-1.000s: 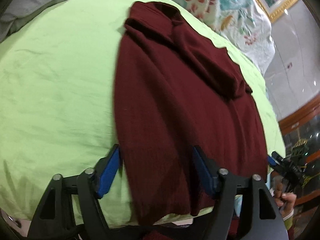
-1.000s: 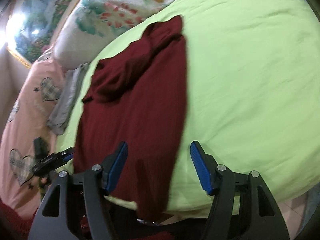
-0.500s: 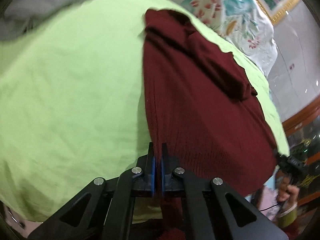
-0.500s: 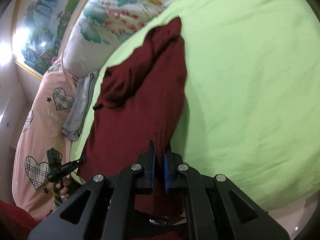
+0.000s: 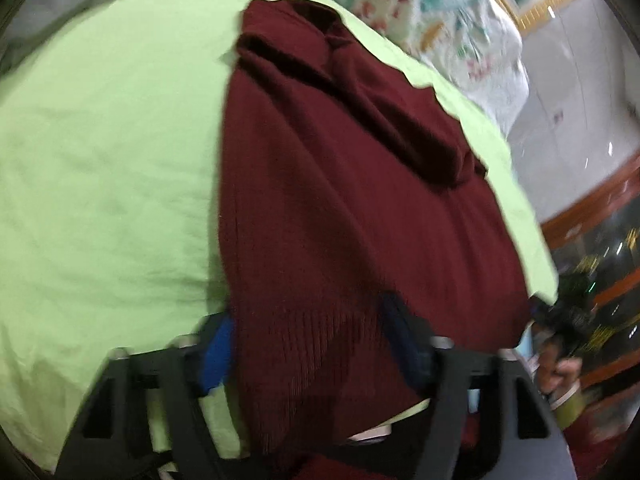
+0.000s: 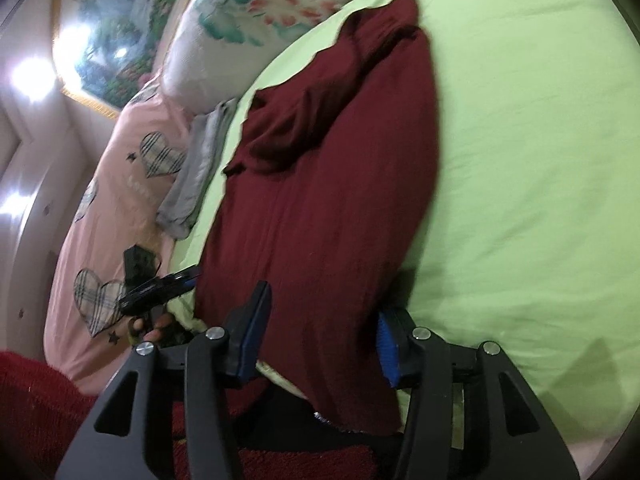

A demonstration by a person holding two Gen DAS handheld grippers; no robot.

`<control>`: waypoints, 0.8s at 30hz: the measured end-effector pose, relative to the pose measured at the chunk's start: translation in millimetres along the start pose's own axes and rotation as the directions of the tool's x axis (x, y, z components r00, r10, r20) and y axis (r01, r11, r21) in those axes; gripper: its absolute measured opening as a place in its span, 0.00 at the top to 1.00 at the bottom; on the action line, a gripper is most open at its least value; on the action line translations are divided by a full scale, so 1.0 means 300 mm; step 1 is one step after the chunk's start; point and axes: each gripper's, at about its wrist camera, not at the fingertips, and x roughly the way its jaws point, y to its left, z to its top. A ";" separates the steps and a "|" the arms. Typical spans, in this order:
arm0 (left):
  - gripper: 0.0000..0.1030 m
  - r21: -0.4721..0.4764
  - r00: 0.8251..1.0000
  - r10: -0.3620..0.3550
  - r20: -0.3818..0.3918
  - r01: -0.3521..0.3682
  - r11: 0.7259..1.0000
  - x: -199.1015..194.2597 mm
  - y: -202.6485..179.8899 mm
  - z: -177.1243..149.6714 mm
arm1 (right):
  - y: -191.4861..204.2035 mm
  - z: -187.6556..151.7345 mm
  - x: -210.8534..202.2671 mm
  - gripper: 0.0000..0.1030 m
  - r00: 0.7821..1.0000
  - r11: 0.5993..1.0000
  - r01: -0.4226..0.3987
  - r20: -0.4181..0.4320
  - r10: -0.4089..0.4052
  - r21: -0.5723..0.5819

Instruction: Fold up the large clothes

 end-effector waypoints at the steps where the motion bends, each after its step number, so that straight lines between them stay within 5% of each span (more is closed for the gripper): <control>1: 0.84 0.013 1.000 -0.006 -0.020 0.006 1.000 0.011 -0.004 -0.006 | 0.001 -0.004 0.010 0.69 1.000 1.000 -0.010 -0.015 0.010 -0.005; 3: 0.93 -0.011 0.999 -0.033 -0.030 0.033 0.999 0.026 0.013 -0.021 | -0.012 -0.013 0.038 0.90 0.998 0.999 -0.033 -0.051 0.033 0.010; 12: 0.94 -0.064 0.987 -0.104 0.120 0.112 0.992 -0.083 -0.008 0.035 | 0.054 0.073 -0.008 0.91 0.986 0.989 -0.150 0.066 0.150 -0.011; 19: 0.97 -0.036 0.949 -0.151 0.276 0.167 0.985 -0.182 -0.077 0.296 | 0.091 0.307 -0.076 0.91 0.955 0.982 -0.184 0.232 0.186 -0.033; 24: 0.97 -0.013 0.935 -0.108 0.337 0.120 0.993 -0.161 -0.121 0.560 | 0.068 0.549 -0.026 0.91 0.947 0.990 -0.138 0.291 0.135 -0.011</control>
